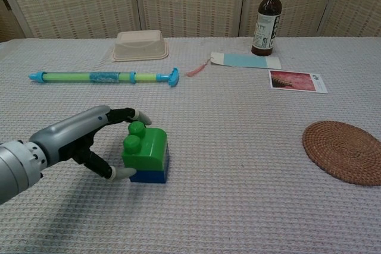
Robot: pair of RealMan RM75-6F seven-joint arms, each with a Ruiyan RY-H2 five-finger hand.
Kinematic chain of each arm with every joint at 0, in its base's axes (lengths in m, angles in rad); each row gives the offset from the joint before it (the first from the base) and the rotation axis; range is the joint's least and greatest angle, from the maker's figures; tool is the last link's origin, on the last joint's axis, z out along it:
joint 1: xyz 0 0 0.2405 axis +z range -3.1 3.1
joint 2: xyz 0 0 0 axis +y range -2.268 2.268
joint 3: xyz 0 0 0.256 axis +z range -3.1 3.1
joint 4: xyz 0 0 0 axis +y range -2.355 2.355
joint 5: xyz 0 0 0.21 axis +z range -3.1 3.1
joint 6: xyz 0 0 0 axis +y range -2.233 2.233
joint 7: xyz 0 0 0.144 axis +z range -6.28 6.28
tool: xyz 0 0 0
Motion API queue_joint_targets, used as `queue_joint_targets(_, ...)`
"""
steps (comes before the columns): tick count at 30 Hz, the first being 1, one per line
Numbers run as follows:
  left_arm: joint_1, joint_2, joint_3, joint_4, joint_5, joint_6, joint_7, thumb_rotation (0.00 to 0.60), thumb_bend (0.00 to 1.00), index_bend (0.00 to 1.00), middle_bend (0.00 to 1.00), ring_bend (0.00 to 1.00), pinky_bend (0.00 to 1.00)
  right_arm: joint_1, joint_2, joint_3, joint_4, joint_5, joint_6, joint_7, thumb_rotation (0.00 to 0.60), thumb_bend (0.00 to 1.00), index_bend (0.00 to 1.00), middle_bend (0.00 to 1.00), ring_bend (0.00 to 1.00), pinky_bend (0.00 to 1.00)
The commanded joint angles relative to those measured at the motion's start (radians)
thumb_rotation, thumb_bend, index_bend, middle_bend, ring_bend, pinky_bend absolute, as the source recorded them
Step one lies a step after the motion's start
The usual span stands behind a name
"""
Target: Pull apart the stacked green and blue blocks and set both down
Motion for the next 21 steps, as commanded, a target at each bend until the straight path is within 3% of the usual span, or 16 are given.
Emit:
queue_joint_targets(1, -0.009, -0.029, -0.012, 0.019, -0.005, 0.007, 0.004, 0.6, 0.3, 0.26, 0.28, 0.0, 0.0, 0.001, 0.004, 0.001, 0.0, 0.002, -0.002, 0.006, 0.6, 0.41, 0.0, 0.0, 0.0, 0.0)
queue_joint_targets(16, -0.008, -0.07, -0.022, 0.076, 0.019, 0.04, -0.055, 0.6, 0.3, 0.4, 0.43, 0.05, 0.0, 0.005, 0.0, 0.005, 0.003, 0.017, -0.017, -0.003, 0.6, 0.41, 0.0, 0.0, 0.0, 0.0)
queue_joint_targets(21, 0.005, -0.09, -0.025, 0.103, 0.04, 0.072, -0.099, 0.6, 0.31, 0.53, 0.56, 0.12, 0.0, 0.008, -0.005, 0.004, 0.006, 0.018, -0.023, -0.007, 0.6, 0.41, 0.0, 0.0, 0.0, 0.0)
